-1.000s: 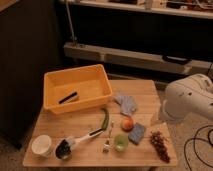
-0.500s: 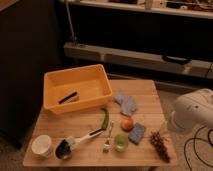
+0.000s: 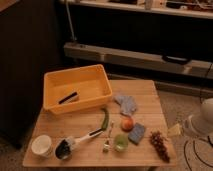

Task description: Place grapes in tray

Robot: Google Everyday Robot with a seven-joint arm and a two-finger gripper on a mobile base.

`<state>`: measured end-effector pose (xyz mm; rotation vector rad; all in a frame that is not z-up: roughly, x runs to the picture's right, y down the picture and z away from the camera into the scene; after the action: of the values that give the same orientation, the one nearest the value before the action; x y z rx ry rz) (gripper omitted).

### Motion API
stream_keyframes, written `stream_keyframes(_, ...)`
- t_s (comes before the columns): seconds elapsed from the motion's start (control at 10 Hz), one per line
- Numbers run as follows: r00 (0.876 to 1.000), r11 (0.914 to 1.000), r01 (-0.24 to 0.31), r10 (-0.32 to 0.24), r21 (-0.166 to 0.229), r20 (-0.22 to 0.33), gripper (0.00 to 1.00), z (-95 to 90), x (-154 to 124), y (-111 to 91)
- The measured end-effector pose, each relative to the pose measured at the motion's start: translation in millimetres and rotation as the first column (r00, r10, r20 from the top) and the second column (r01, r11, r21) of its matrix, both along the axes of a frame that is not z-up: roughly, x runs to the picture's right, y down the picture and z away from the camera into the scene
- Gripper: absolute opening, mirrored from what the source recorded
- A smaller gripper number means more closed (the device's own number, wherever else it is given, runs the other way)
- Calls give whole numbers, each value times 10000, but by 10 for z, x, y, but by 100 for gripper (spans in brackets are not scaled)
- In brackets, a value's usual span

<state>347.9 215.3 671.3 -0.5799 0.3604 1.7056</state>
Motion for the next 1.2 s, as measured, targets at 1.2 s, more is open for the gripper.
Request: stream_keyframes(1.2, 9999, 9873, -102, 115, -1584, 76, 65, 457, -372, 27)
